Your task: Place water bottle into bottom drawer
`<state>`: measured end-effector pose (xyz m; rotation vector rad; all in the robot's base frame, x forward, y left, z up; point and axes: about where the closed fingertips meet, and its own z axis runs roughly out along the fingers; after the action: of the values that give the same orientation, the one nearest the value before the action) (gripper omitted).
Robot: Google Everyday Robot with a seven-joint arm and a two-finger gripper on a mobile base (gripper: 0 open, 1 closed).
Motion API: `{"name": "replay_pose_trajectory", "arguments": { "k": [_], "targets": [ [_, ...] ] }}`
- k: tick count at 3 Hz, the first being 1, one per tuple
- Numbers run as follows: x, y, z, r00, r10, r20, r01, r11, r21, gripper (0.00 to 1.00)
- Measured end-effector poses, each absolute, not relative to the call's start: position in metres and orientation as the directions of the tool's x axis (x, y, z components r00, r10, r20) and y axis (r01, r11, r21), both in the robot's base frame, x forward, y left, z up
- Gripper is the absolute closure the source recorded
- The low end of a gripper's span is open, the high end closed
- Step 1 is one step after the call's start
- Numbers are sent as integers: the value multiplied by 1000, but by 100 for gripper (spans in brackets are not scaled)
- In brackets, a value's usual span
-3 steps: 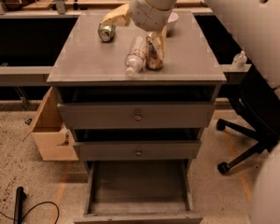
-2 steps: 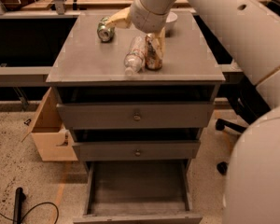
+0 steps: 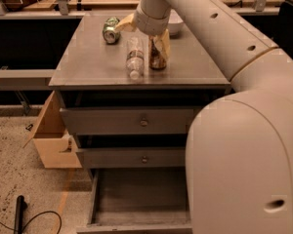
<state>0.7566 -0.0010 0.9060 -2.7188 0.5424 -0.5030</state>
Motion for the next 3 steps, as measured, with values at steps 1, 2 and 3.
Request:
{"name": "replay_pose_trajectory", "arguments": {
  "k": [1,2,3],
  "targets": [
    [768,-6,882,860,-450,240,-359,-868,-342,0],
    [771,0,867,865,-449,222,-371,-872,-319,0],
    [771,1,866,866,-448,222,-370,-873,-317,0]
  ]
}}
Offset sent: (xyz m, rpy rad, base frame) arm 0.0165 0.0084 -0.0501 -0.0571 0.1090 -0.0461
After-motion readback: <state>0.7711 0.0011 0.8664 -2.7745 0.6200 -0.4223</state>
